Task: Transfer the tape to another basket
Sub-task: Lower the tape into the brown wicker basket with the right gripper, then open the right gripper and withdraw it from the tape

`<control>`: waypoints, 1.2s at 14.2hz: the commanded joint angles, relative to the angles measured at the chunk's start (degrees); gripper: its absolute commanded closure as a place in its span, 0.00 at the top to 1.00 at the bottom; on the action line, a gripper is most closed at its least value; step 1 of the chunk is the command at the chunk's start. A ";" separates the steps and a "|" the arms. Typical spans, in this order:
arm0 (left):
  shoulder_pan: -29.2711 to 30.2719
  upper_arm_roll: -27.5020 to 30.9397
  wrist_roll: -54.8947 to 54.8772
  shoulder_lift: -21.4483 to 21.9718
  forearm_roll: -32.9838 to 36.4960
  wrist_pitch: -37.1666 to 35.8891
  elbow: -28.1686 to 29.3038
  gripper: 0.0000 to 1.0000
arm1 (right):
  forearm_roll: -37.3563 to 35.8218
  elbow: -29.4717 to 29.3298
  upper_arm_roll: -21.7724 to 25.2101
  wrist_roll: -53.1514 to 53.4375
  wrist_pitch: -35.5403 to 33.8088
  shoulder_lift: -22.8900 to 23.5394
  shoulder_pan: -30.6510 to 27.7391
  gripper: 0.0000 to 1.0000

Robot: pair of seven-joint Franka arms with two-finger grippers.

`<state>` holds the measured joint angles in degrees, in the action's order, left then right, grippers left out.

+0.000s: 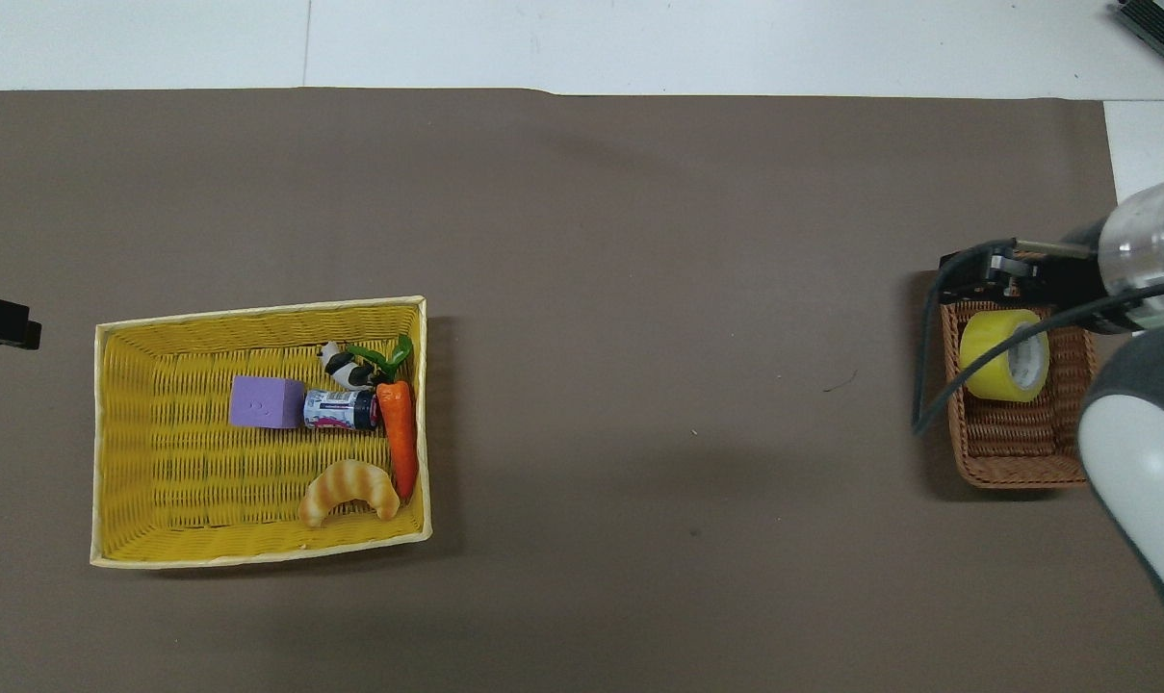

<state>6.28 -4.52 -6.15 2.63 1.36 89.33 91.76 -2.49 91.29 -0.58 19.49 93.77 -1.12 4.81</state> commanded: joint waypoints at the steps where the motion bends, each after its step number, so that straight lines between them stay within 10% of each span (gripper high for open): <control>1: -0.22 0.21 0.17 1.42 0.92 0.75 1.67 1.00 | 1.70 -4.27 -0.04 0.11 -5.60 0.07 -1.29 1.00; 17: -0.22 0.21 0.17 1.42 0.92 0.75 1.67 1.00 | 3.45 2.66 1.98 -12.55 -6.93 -7.15 -3.93 1.00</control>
<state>6.28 -4.52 -6.15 2.63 1.36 89.33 91.76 1.17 92.02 1.61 8.81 85.48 -6.83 1.12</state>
